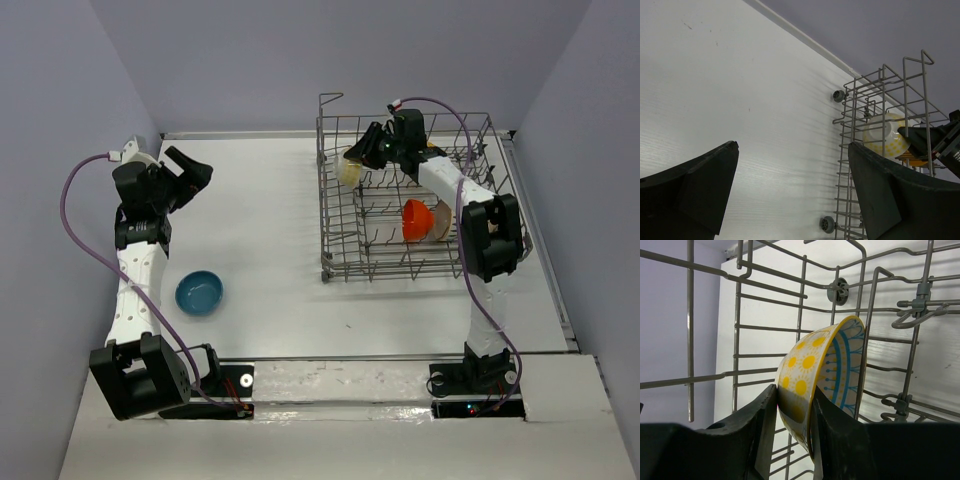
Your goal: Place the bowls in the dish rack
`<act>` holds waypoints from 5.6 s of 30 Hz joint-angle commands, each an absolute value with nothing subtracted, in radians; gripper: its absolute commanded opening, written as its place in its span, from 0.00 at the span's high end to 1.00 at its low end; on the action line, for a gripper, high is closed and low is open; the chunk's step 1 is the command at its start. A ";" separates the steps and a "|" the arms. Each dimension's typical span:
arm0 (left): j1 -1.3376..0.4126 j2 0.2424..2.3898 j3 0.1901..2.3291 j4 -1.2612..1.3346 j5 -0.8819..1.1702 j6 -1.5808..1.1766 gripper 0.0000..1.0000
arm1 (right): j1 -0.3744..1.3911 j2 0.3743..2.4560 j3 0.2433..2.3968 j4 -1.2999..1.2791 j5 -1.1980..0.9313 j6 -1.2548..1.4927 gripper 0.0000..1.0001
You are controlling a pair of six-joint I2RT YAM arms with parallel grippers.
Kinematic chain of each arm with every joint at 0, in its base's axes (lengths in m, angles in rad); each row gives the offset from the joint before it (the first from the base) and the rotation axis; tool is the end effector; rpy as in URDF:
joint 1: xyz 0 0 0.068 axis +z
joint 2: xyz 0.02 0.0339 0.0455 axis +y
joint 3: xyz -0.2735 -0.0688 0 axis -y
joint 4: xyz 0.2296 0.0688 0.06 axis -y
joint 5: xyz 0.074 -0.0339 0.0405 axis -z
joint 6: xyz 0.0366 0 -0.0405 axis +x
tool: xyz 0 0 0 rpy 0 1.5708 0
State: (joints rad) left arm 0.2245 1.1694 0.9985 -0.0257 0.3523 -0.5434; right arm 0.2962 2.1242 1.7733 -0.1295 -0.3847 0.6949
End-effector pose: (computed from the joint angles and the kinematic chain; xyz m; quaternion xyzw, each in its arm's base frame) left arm 0.2523 0.0446 0.3642 -0.1820 0.7473 -0.2329 0.5950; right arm 0.4701 0.1578 0.2737 0.0690 0.8423 0.3858 0.3701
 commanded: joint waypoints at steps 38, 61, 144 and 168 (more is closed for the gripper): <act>0.229 1.166 0.992 0.032 0.379 -0.538 0.01 | 0.275 2.151 1.855 -0.382 -0.080 0.486 0.57; 0.229 1.160 0.991 0.031 0.379 -0.537 0.01 | 0.275 2.181 1.919 -0.442 -0.117 0.423 0.46; 0.245 0.810 1.095 -0.149 0.091 -0.572 0.01 | 1.181 2.430 2.273 -0.525 0.026 0.342 0.39; 0.244 0.798 1.078 -0.132 0.103 -0.571 0.01 | 1.181 2.569 2.359 -0.472 0.084 0.413 0.57</act>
State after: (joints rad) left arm 0.2394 0.8192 1.0870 -0.1829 0.0895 -0.5842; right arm 1.1728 2.5767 2.3238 -0.5133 0.0597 0.4122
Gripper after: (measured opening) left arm 0.989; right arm 0.449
